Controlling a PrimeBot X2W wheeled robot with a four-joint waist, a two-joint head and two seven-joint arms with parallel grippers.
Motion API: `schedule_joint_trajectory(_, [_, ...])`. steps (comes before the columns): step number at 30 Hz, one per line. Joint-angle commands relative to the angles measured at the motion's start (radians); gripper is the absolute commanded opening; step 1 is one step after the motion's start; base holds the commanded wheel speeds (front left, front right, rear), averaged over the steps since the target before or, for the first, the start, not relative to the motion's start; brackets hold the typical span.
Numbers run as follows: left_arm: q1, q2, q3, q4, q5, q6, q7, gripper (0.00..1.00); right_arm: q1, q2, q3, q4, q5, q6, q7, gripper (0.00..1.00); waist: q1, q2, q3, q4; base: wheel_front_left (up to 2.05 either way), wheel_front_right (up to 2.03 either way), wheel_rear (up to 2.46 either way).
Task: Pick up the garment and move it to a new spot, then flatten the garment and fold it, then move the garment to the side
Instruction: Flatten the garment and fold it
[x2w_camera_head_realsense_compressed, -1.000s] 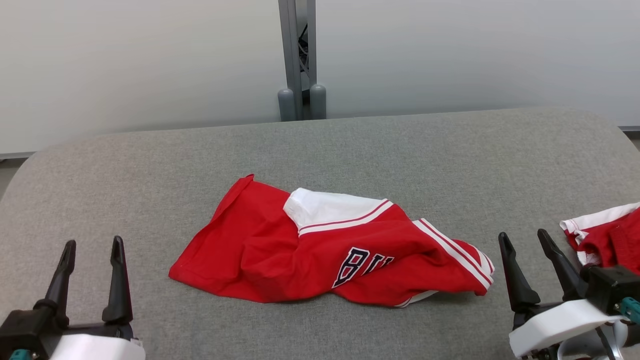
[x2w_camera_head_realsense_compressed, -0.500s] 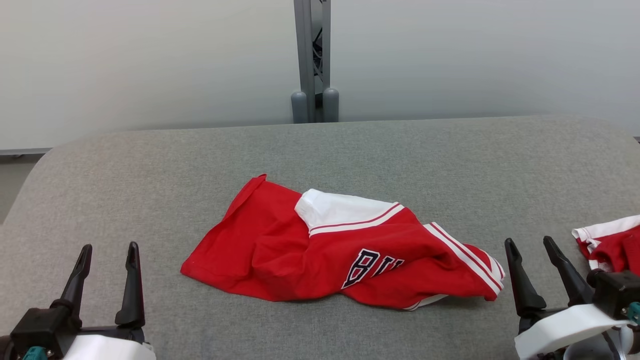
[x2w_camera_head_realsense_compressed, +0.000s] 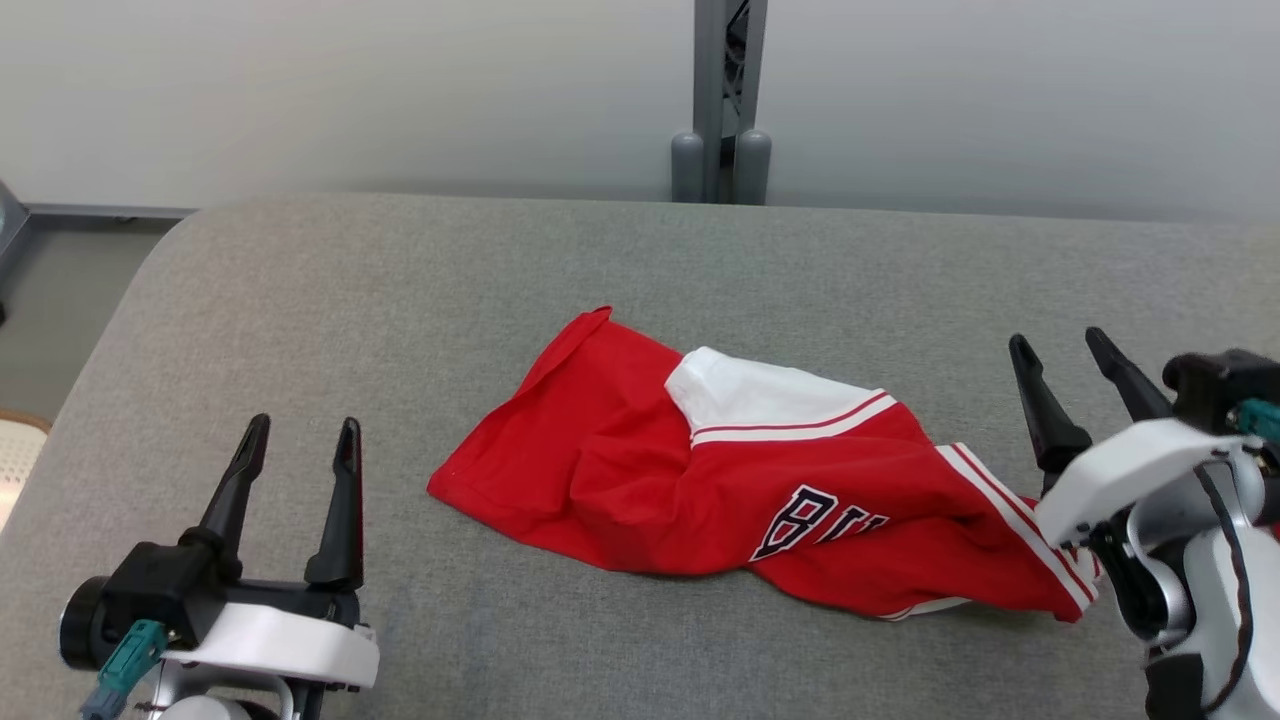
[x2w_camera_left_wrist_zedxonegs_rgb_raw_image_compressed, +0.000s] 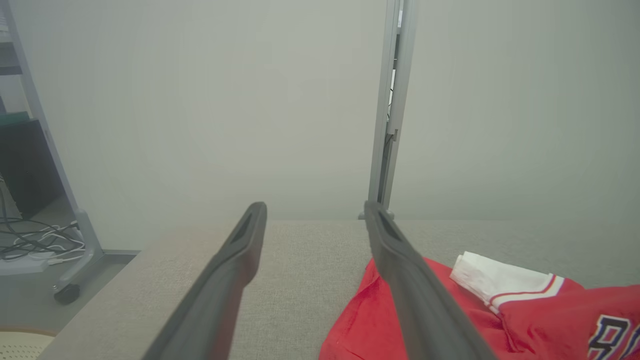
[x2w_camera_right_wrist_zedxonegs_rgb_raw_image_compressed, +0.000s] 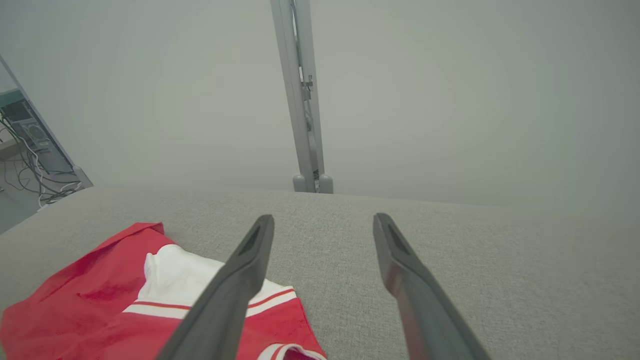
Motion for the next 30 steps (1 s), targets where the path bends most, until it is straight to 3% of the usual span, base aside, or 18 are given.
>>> schedule_joint_trajectory(1, [-0.042,-0.008,-0.016,0.011,0.009,-0.015,-0.009,1.0,-0.077,-0.034,0.043,0.067,0.034,0.0,0.019,1.0,0.0,0.0,0.046,0.043,0.0,0.0,0.0])
schedule_joint_trajectory(16, [-0.192,-0.102,-0.081,0.131,0.013,-0.104,-0.043,1.0,-0.4,-0.188,0.448,0.415,0.214,0.0,0.111,1.0,0.0,0.0,0.181,0.159,0.0,0.0,0.0])
schedule_joint_trajectory(27, [-0.235,-0.149,-0.049,0.19,0.039,-0.146,-0.047,1.0,-0.485,-0.215,0.661,0.542,0.327,0.0,0.111,1.0,0.0,0.0,0.22,0.171,0.0,0.0,0.0])
schedule_joint_trajectory(28, [-0.236,-0.153,-0.044,0.192,0.042,-0.151,-0.047,1.0,-0.491,-0.215,0.667,0.55,0.334,0.0,0.097,0.46,0.0,0.0,0.221,0.171,0.0,0.0,0.0])
schedule_joint_trajectory(29, [-0.237,-0.157,-0.04,0.194,0.046,-0.153,-0.047,1.0,-0.5,-0.217,0.668,0.559,0.342,0.0,0.079,0.08,0.0,0.0,0.222,0.171,0.0,0.0,0.0])
schedule_joint_trajectory(30, [-0.238,-0.162,-0.035,0.196,0.05,-0.159,-0.048,1.0,-0.506,-0.215,0.668,0.567,0.351,0.0,0.061,0.0,0.0,0.0,0.223,0.17,0.0,0.0,0.0])
